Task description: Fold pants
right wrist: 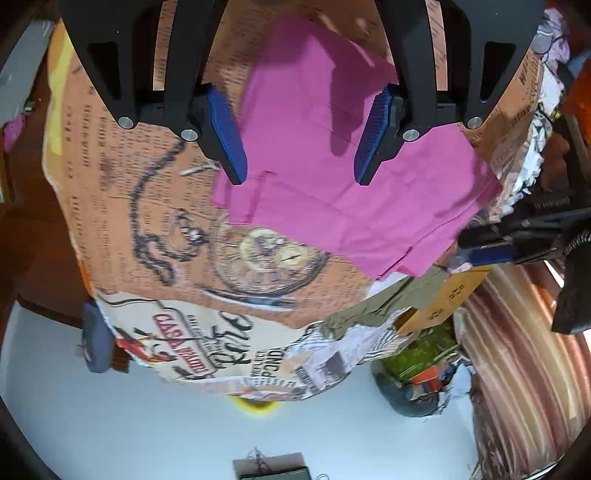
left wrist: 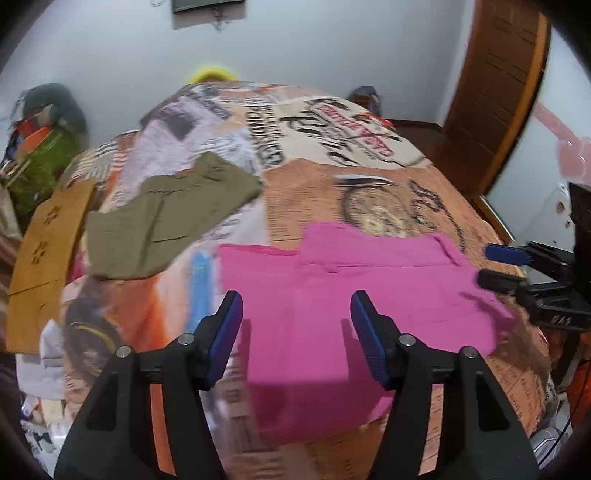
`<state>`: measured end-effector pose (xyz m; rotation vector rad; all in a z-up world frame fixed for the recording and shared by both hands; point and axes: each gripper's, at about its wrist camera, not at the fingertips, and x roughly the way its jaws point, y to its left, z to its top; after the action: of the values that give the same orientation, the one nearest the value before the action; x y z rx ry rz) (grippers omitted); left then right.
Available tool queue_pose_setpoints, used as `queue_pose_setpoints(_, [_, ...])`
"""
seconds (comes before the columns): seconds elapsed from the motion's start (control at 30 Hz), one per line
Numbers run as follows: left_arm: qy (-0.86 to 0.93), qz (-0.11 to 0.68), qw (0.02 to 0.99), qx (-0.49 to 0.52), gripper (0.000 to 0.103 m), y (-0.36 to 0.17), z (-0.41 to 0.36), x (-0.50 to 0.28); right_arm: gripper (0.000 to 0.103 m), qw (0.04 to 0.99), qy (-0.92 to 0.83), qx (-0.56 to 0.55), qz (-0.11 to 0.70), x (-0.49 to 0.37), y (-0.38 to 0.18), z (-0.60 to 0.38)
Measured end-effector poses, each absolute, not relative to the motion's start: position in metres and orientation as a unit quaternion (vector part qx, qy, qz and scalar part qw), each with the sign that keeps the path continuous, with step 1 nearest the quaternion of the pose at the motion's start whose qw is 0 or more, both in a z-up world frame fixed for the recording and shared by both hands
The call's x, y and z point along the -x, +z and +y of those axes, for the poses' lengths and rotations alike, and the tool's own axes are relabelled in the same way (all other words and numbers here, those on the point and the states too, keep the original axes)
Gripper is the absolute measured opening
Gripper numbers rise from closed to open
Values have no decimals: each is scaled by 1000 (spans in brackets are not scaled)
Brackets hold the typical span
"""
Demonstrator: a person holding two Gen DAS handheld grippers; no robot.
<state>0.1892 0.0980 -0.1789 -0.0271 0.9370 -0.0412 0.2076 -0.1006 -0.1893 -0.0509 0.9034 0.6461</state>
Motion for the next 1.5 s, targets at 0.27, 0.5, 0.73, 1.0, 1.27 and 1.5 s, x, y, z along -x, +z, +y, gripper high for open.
queue_pose_setpoints(0.27, [-17, 489, 869, 66, 68, -205, 126, -183, 57, 839, 284, 7, 464, -213, -211, -118])
queue_pose_setpoints(0.5, [-14, 495, 865, 79, 68, -225, 123, -194, 61, 829, 286, -18, 480, -221, -228, -120])
queue_pose_setpoints(0.73, [-31, 503, 855, 121, 68, -234, 133, -210, 61, 810, 305, -50, 499, -235, -238, -121])
queue_pose_setpoints(1.0, [-50, 506, 850, 138, 66, -231, 134, -215, 61, 786, 325, -85, 519, -244, -244, -125])
queue_pose_setpoints(1.27, [-79, 512, 839, 167, 66, -229, 137, -200, 62, 771, 345, -98, 527, -235, -242, -131])
queue_pose_setpoints(1.5, [-96, 512, 833, 186, 66, -229, 135, -216, 63, 773, 349, -104, 520, -248, -245, -121])
